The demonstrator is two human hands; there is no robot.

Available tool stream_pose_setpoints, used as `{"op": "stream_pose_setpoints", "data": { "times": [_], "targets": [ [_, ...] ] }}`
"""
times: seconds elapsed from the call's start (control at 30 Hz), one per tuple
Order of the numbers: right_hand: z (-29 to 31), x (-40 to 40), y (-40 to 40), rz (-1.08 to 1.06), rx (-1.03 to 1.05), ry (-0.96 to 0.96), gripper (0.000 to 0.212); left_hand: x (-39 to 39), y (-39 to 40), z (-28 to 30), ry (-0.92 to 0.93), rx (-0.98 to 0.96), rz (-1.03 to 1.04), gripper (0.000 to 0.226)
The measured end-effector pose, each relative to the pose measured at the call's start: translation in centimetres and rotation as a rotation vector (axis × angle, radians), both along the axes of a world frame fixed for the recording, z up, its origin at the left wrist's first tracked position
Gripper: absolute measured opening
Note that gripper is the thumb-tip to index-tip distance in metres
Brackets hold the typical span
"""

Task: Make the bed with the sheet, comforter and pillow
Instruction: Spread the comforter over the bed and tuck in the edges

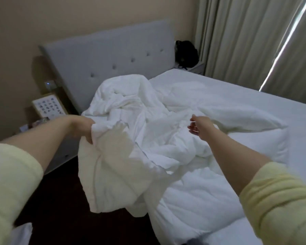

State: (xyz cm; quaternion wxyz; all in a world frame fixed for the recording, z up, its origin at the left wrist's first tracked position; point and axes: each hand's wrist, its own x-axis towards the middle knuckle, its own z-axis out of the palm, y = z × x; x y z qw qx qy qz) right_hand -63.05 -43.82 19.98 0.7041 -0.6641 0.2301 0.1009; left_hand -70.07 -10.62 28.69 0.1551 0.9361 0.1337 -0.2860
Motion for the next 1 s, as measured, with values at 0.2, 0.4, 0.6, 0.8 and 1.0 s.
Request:
{"op": "stream_pose_setpoints", "data": {
  "times": [0.2, 0.4, 0.6, 0.8, 1.0],
  "targets": [
    [-10.0, -9.3, -9.7, -0.188, -0.126, 0.332, 0.014, 0.8, -8.0, -3.6, 0.126, 0.093, -0.297, 0.041],
    [-16.6, -12.2, -17.9, -0.388, -0.085, 0.461, 0.044, 2.6, -21.2, -13.3, -0.016, -0.024, -0.426, 0.040],
    [-27.1, -11.7, -25.0, -0.511, 0.022, 0.666, 0.086, 6.1, -36.8, -24.1, 0.092, -0.153, -0.418, 0.049],
    [-34.9, -8.7, -24.7, -0.568, 0.299, 0.692, 0.101, 6.5, -44.0, -32.9, 0.240, -0.183, -0.376, 0.071],
    [-27.4, -0.5, -26.0, -0.508, 0.310, 0.286, 0.037, 6.9, -44.8, -34.1, 0.324, -0.026, -0.432, 0.127]
  ]
}}
